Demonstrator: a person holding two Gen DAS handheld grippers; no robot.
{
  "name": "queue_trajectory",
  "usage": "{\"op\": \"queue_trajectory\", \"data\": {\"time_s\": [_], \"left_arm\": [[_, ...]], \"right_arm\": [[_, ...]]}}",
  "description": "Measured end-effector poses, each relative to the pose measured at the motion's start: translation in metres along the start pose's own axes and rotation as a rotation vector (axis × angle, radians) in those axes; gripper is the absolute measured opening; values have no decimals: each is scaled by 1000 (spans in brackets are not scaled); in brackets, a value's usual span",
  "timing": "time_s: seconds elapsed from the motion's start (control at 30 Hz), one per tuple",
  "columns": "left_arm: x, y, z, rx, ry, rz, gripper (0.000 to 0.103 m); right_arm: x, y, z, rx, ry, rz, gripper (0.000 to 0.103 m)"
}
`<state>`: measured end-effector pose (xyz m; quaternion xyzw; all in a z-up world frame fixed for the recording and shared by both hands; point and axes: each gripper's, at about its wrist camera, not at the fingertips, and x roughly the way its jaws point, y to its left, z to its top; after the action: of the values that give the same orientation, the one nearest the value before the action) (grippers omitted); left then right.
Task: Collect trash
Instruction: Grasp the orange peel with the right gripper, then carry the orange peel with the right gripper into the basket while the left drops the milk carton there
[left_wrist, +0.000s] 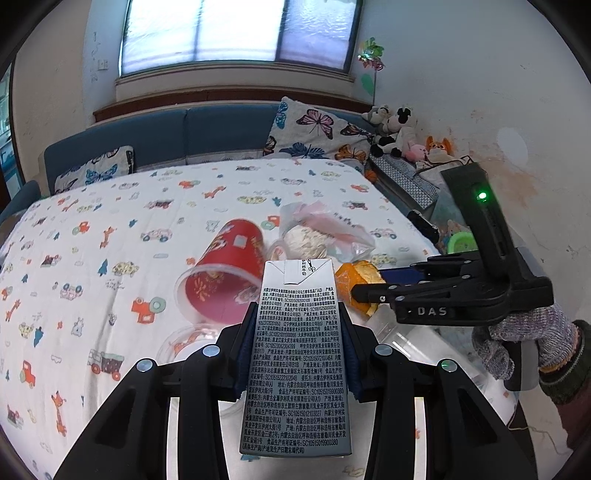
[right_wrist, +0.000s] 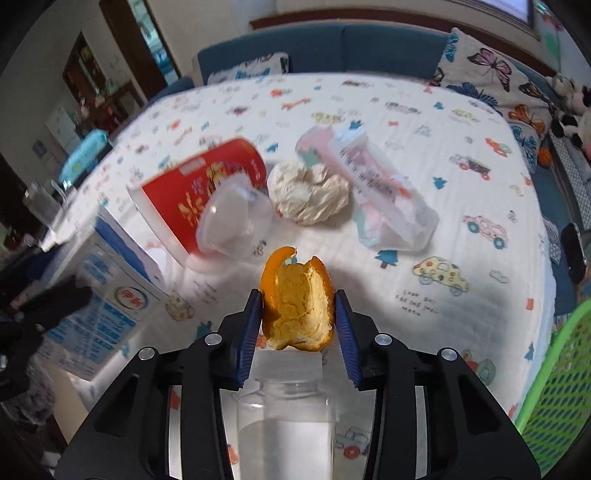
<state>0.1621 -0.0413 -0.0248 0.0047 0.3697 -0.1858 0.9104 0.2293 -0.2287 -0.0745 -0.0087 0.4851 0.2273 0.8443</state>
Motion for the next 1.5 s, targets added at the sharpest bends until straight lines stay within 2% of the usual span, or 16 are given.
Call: {"op": "queue_trajectory", "data": {"time_s": [0.2, 0.37, 0.57, 0.83, 0.97, 1.13, 1.2, 1.3, 1.4, 1.5], "left_arm": [[-3, -16, 10, 27, -15, -19, 39], [2, -41, 19, 65, -17, -56, 39], [11, -77, 27, 113, -11, -119, 39], [29, -137, 38, 192, 10, -208, 39], [42, -168, 45, 226, 34, -250, 39], [66, -207, 52, 253, 74, -289, 39], [75, -222, 54, 272, 84, -296, 39], [89, -243, 55, 282, 107, -307, 39], [102, -260, 57, 289, 128, -320, 39], [114, -274, 59, 296, 147, -328, 40]], "right_arm": [[-38, -10, 1, 45, -88, 27, 39], [-71, -31, -13, 82, -142, -1, 39], [-104, -75, -48, 157, -162, -102, 39], [-142, -151, -107, 323, -158, -249, 40], [-152, -184, -130, 403, -157, -295, 43], [-162, -214, -157, 491, -174, -305, 51], [-166, -218, -164, 500, -183, -310, 58], [-173, -220, -173, 504, -192, -316, 64], [-181, -217, -180, 495, -209, -332, 76], [-185, -213, -185, 486, -218, -353, 82]]}}
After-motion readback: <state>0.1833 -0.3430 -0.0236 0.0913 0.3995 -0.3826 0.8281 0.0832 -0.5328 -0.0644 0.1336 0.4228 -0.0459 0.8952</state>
